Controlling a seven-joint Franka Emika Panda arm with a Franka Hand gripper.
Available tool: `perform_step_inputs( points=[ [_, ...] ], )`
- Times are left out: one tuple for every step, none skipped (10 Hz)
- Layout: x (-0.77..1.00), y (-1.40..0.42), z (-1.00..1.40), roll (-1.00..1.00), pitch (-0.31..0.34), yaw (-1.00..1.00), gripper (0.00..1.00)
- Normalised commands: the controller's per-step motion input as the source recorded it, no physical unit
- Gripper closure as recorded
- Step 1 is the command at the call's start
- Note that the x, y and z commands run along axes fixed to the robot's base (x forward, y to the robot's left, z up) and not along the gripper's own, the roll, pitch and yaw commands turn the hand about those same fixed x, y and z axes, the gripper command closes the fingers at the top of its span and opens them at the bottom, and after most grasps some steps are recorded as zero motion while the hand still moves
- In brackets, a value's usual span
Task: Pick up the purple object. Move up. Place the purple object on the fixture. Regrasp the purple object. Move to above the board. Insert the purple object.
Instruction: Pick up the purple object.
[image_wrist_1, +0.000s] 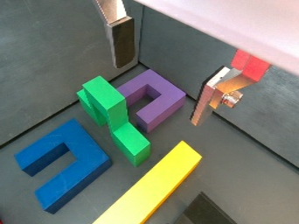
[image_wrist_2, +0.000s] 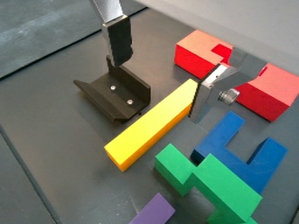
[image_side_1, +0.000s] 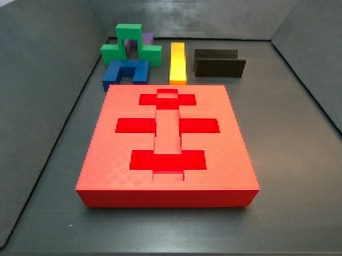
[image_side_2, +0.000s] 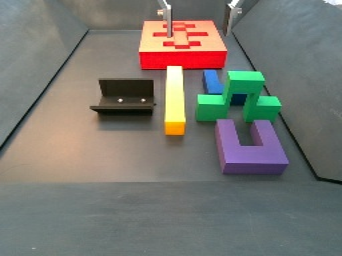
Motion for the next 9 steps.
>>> perform_step_inputs(
  points=[
    [-0.01, 0.0, -0.05, 0.0, -0.019, 0.0, 0.0],
    [0.03, 0.27, -0.15, -0.03, 0.0, 0.0, 0.0],
    [0.21, 0.74, -0.44, -0.19, 0.081, -0.05, 0.0],
    [0.03, 0.78, -0.63, -0.17, 0.04, -0.1, 0.0],
    [0.0, 0.81, -0.66, -0.15, 0.014, -0.07, 0.0],
    [0.0, 0.64, -0.81, -0.05, 0.006, -0.1, 0.0],
    [0.01, 0.59, -0.81, -0.06, 0.016, -0.11, 0.0],
    [0.0, 0.47, -0.79, -0.09, 0.0, -0.07, 0.0],
    [0.0, 0.17, -0.62, -0.11, 0.0, 0.0, 0.0]
  ],
)
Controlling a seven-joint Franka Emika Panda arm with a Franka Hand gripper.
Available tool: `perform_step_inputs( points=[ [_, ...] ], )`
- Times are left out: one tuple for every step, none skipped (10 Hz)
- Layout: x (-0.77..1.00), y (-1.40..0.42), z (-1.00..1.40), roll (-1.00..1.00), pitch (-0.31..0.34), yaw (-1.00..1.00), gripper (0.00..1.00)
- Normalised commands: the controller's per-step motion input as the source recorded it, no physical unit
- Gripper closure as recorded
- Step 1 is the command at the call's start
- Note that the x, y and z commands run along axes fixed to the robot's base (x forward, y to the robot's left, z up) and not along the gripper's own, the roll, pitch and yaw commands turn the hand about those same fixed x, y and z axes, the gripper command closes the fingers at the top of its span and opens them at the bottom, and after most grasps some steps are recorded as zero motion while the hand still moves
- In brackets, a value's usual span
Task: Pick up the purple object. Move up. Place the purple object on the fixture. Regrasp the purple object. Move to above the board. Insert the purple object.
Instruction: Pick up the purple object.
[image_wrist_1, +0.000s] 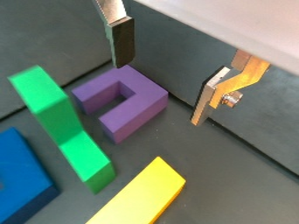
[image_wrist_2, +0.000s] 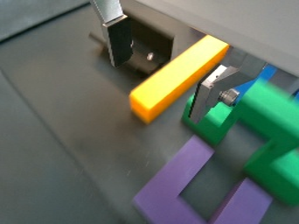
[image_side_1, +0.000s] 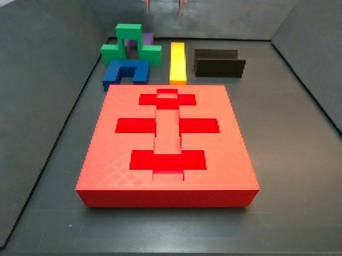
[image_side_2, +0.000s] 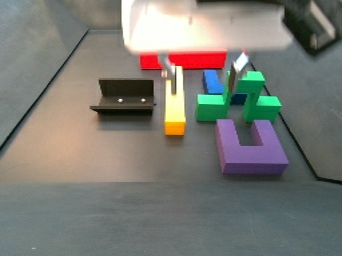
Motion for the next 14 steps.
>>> perform_step_inputs(
  points=[
    [0.22, 0.0, -0.51, -0.09, 0.0, 0.0, 0.0],
    [0.09, -0.05, -0.27, -0.19, 0.0, 0.0, 0.0],
    [0.08, 0.0, -0.13, -0.08, 0.02, 0.0, 0.0],
    [-0.05, 0.0, -0.23, 0.0, 0.0, -0.03, 0.0],
    [-0.23, 0.0, -0.18, 0.0, 0.0, -0.03, 0.0],
    [-0.11, 0.0, -0.3, 0.0, -0.017, -0.01, 0.0],
    [-0.19, 0.0, -0.45, 0.0, -0.031, -0.06, 0.0],
    [-0.3, 0.0, -0.46, 0.0, -0.034, -0.08, 0.0],
    [-0.27, 0.0, -0.45, 0.0, -0.043, -0.02, 0.0],
    [-0.31, 0.03, -0.38, 0.0, -0.041, 0.0, 0.0],
    [-0.34, 0.11, -0.15, -0.01, -0.026, 0.0, 0.0],
    [-0.24, 0.11, 0.0, -0.08, -0.019, 0.0, 0.0],
    [0.04, 0.0, 0.0, -0.01, 0.0, 0.0, 0.0],
    [0.22, -0.06, -0.09, 0.0, 0.0, 0.0, 0.0]
  ],
)
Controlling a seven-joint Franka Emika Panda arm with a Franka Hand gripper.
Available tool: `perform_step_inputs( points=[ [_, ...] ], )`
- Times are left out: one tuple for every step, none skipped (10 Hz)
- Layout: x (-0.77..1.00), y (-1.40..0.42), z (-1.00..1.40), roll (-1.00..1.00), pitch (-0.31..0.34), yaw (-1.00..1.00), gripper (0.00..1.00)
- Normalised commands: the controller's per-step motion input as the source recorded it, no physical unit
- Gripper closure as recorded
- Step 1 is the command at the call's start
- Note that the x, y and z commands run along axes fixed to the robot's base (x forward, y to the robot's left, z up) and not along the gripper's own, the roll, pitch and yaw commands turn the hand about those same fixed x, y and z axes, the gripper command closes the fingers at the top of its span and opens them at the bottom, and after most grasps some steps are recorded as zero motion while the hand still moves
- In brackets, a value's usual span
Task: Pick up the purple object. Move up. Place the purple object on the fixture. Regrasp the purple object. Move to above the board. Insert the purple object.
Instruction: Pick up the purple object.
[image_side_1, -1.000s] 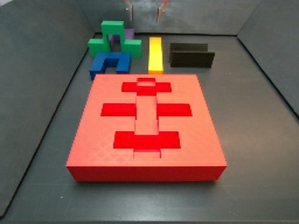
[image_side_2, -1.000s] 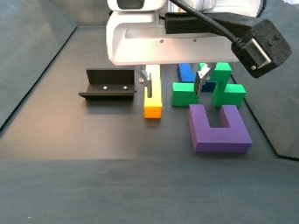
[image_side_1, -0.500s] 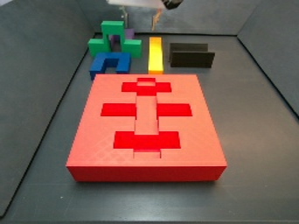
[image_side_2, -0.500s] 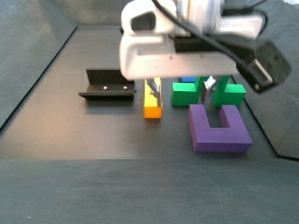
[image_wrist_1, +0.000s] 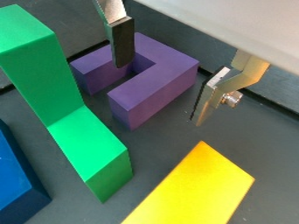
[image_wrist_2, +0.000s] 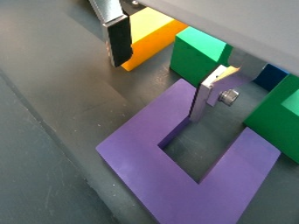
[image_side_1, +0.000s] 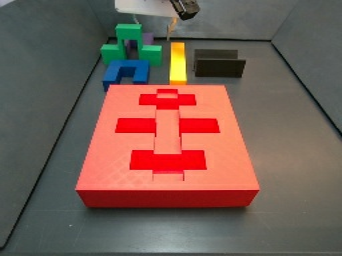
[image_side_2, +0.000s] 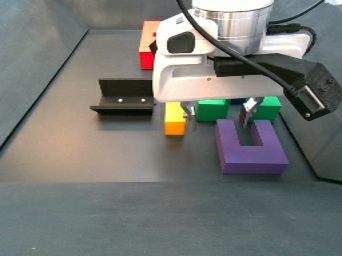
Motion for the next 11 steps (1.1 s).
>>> perform_step_inputs(
  points=[
    [0.08, -0.03, -0.12, 0.0, 0.0, 0.0, 0.0],
    [-0.11, 0.0, -0.13, 0.0, 0.0, -0.04, 0.0],
    [-0.2, 0.0, -0.08, 0.0, 0.0, -0.04, 0.0],
    [-0.2, 0.0, -0.06, 0.0, 0.0, -0.02, 0.0],
    [-0.1, -0.01, -0.04, 0.0, 0.0, 0.0, 0.0],
    [0.0, -0.06, -0.07, 0.0, 0.0, 0.0, 0.0],
    [0.0, -0.11, -0.06, 0.0, 0.0, 0.0, 0.0],
    [-0.06, -0.16, -0.09, 0.04, 0.0, 0.04, 0.0],
    [-0.11, -0.11, -0.14, 0.04, -0.006, 0.02, 0.0],
    [-0.12, -0.05, -0.15, 0.04, -0.003, 0.01, 0.0],
    [-0.12, -0.01, -0.16, 0.03, -0.004, 0.0, 0.0]
  ],
)
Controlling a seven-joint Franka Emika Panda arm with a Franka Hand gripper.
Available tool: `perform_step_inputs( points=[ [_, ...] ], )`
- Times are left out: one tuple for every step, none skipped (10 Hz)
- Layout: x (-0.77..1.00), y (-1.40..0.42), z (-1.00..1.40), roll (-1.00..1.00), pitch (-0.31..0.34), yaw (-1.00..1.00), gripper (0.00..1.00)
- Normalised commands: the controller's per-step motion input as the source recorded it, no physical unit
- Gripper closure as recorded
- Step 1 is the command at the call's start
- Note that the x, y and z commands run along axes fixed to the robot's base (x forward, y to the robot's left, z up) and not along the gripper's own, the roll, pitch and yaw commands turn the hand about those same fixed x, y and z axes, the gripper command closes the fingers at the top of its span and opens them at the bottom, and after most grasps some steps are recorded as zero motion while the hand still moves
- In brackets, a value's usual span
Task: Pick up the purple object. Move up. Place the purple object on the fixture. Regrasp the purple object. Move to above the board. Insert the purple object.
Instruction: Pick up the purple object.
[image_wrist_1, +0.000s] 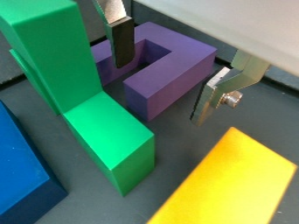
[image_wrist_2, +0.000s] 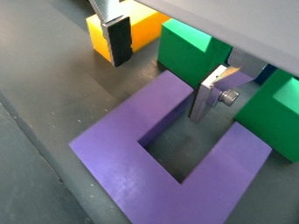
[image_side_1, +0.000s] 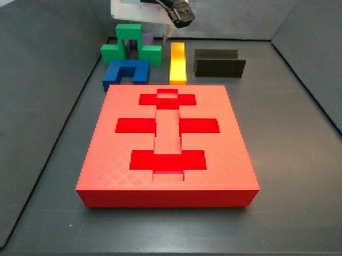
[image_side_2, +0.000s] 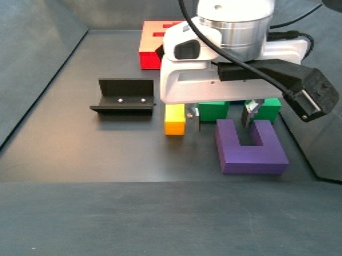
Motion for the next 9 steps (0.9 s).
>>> perform_step_inputs(
  points=[
    [-0.14, -0.01, -0.18, 0.04, -0.004, 0.0, 0.0],
    [-0.04, -0.05, -0.16, 0.05, 0.0, 0.0, 0.0],
    [0.0, -0.07, -0.13, 0.04, 0.0, 0.01, 0.0],
    [0.01, -0.11, -0.08, 0.03, 0.0, 0.04, 0.0],
    [0.06, -0.13, -0.07, 0.03, 0.0, 0.05, 0.0],
    [0.01, -0.08, -0.08, 0.02, 0.0, 0.02, 0.0],
    [0.0, 0.05, 0.0, 0.0, 0.0, 0.0, 0.0],
    [-0.1, 0.17, -0.26, 0.04, 0.0, -0.02, 0.0],
    [-0.06, 0.18, -0.2, 0.01, 0.0, 0.0, 0.0]
  ],
)
